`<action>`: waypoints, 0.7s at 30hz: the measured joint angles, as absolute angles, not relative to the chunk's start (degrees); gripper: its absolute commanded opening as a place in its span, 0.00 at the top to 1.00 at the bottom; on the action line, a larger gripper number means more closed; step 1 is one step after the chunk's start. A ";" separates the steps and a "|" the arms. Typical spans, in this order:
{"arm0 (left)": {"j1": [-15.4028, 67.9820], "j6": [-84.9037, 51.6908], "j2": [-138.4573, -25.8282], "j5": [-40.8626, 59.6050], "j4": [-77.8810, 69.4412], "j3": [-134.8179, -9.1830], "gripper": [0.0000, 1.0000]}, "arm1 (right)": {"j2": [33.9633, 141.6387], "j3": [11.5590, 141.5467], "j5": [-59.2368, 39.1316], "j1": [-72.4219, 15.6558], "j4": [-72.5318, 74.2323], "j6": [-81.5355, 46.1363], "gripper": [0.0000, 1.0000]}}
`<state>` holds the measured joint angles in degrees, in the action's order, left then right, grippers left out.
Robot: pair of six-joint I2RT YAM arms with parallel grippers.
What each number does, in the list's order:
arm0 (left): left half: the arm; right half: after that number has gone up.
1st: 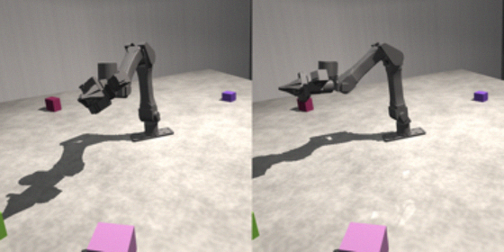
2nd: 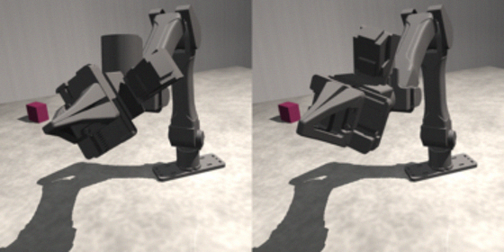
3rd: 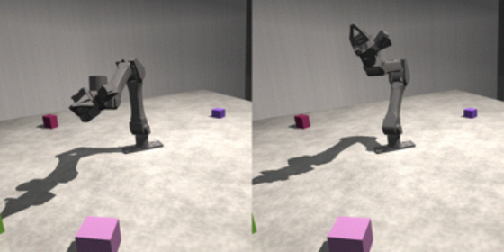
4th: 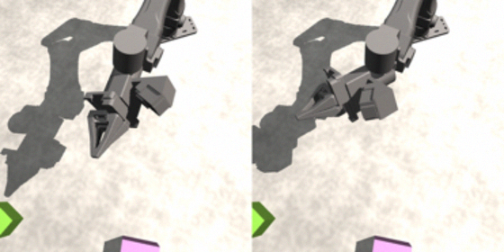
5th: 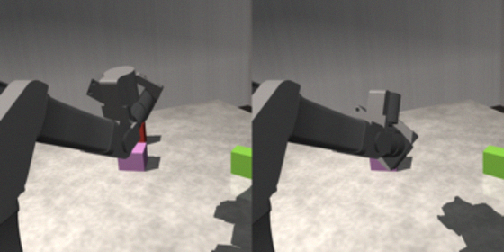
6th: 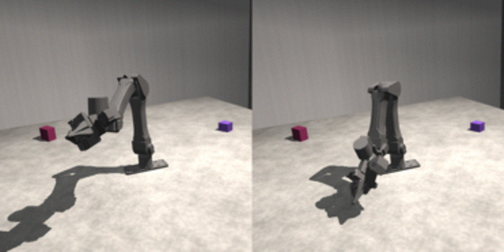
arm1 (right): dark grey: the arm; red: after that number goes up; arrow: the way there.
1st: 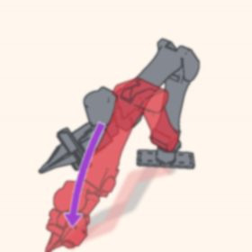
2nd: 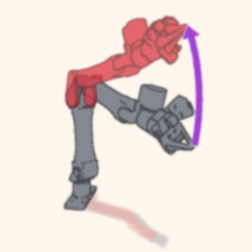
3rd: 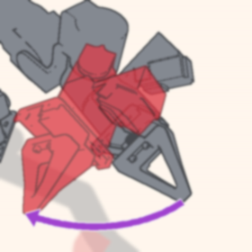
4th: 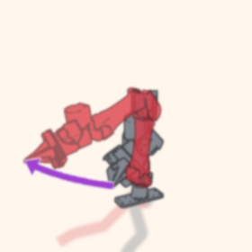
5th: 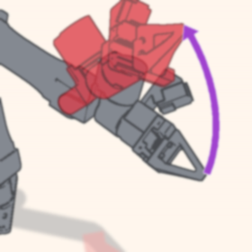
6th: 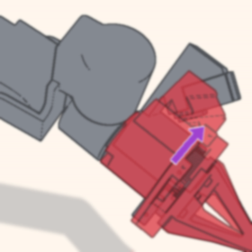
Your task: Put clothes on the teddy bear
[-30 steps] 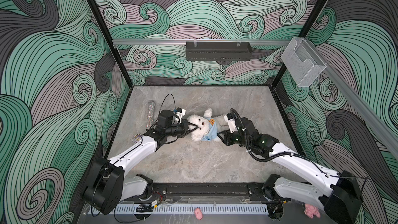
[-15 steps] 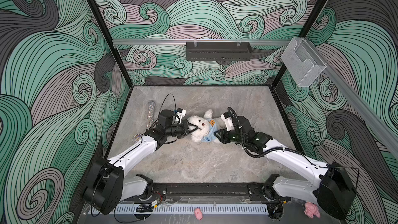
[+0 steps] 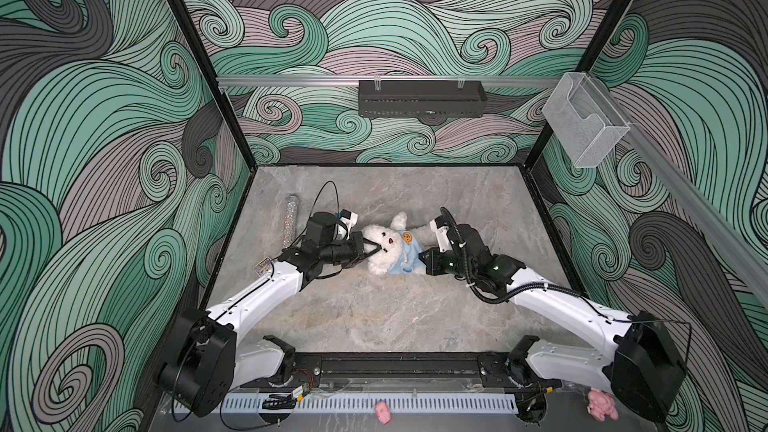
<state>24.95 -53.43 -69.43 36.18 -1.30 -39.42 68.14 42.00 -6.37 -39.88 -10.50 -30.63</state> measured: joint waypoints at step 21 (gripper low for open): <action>20.95 -80.86 -58.26 33.26 -14.74 -26.85 1.00 | 63.24 37.80 13.74 -44.86 -9.23 -28.47 1.00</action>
